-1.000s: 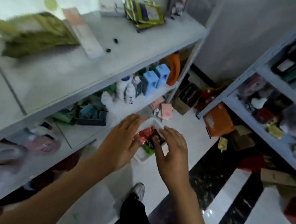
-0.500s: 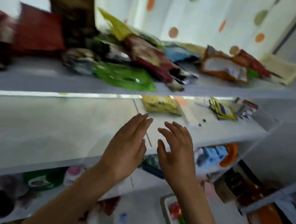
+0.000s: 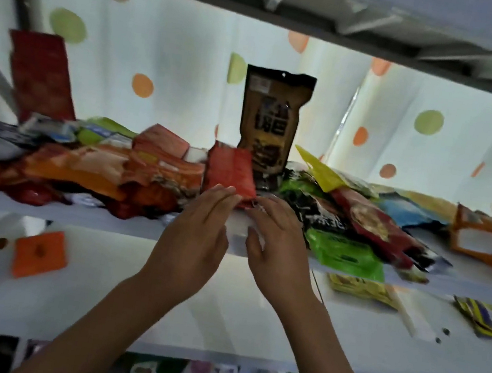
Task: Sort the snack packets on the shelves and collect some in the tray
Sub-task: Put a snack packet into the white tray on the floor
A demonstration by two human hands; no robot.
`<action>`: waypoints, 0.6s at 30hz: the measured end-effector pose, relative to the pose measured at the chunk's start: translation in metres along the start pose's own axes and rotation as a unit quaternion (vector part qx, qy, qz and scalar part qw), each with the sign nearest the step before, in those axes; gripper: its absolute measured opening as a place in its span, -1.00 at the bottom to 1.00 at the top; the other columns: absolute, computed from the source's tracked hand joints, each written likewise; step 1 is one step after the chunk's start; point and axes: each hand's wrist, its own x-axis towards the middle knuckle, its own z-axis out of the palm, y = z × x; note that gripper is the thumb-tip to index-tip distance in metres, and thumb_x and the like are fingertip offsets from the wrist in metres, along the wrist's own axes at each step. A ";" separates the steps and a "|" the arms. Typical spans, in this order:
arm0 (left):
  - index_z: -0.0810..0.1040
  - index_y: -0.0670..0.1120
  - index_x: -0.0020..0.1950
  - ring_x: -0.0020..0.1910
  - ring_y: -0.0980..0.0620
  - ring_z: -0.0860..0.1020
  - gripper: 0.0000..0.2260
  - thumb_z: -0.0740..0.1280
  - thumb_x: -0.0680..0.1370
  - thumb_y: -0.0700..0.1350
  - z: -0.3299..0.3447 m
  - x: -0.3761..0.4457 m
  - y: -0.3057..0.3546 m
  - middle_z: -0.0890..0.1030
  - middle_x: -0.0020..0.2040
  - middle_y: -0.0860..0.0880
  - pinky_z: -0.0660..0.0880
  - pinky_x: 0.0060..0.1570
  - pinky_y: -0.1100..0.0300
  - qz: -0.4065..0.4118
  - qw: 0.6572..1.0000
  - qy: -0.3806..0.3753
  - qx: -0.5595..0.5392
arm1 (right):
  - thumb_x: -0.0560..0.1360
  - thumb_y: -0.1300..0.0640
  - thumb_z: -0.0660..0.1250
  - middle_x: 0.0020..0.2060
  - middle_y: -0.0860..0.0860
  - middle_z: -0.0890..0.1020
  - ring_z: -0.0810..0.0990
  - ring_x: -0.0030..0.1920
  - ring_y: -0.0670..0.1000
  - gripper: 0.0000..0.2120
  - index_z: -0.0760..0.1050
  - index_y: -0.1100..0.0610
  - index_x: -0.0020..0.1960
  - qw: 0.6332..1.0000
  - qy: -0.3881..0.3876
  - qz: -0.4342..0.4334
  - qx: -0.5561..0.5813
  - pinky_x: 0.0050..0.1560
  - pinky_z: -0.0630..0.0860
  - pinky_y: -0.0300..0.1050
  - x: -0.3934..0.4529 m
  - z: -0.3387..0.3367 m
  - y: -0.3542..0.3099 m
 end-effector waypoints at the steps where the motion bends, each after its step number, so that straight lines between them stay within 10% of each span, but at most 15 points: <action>1: 0.42 -0.17 0.41 0.40 -0.09 0.41 -0.54 0.37 0.51 -0.29 -0.002 0.005 -0.005 0.45 0.40 -0.12 0.21 0.39 0.07 -0.010 1.000 0.000 0.005 | 0.42 0.30 0.29 0.22 0.09 0.56 0.45 0.31 0.14 -0.64 0.58 0.17 0.20 1.000 -0.004 0.001 0.004 0.37 0.38 0.04 0.007 0.004 0.002; 18: 0.54 -0.07 0.24 0.41 -0.04 0.34 -0.76 0.27 0.59 -0.14 -0.029 0.077 -0.046 0.51 0.31 -0.06 0.30 0.33 0.09 -0.132 0.988 -0.044 0.064 | 0.50 0.16 0.26 0.16 0.12 0.55 0.58 0.16 0.18 -0.68 0.48 0.07 0.25 0.921 -0.358 0.034 -0.149 0.10 0.57 0.07 0.130 0.066 0.044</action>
